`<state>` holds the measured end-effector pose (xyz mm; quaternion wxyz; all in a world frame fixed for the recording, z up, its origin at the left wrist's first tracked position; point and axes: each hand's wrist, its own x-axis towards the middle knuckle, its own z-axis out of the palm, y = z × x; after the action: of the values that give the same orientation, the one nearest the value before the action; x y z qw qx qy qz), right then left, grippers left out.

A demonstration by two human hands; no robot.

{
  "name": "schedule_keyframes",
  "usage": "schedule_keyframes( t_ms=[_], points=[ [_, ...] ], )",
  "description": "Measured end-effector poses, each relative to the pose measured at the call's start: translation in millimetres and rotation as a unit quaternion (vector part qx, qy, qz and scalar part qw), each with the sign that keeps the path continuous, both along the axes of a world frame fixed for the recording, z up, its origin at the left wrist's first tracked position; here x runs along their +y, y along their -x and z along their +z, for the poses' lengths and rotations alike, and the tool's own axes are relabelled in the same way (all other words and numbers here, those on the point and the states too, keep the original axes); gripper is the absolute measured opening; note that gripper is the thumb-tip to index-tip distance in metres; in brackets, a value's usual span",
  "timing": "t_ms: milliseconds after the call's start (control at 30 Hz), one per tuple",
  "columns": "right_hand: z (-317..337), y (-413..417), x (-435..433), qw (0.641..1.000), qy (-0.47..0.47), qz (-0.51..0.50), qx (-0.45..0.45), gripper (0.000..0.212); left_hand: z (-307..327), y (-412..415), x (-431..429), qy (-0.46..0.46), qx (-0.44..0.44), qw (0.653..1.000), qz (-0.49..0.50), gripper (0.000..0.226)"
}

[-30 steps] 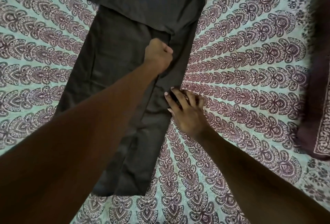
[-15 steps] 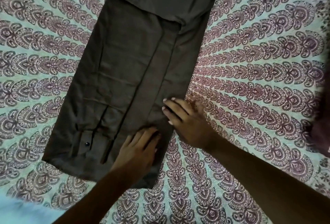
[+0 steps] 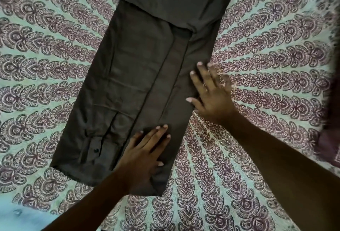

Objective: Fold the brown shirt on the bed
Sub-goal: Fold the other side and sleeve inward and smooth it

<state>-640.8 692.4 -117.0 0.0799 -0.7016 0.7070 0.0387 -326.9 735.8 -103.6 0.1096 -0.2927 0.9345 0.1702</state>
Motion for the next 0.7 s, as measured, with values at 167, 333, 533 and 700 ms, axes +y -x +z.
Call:
schedule_keyframes(
  t_ms=[167,333,533,700],
  points=[
    [-12,-29,36,0.981,-0.008,0.192,-0.033,0.07,-3,-9,-8,-0.021,-0.006,0.999,-0.042,0.119],
    [-7,12,-5,0.999,-0.011,0.043,-0.013,0.068,3,10,-21,0.006,-0.023,0.996,-0.083,0.116],
    [4,43,-57,0.993,-0.054,0.105,0.006,0.071,10,73,-89,0.09,0.098,0.989,-0.065,0.055],
    [7,65,-83,0.998,-0.059,0.024,-0.007,0.069,4,127,-167,0.111,0.044,0.992,-0.029,0.085]
  ],
)
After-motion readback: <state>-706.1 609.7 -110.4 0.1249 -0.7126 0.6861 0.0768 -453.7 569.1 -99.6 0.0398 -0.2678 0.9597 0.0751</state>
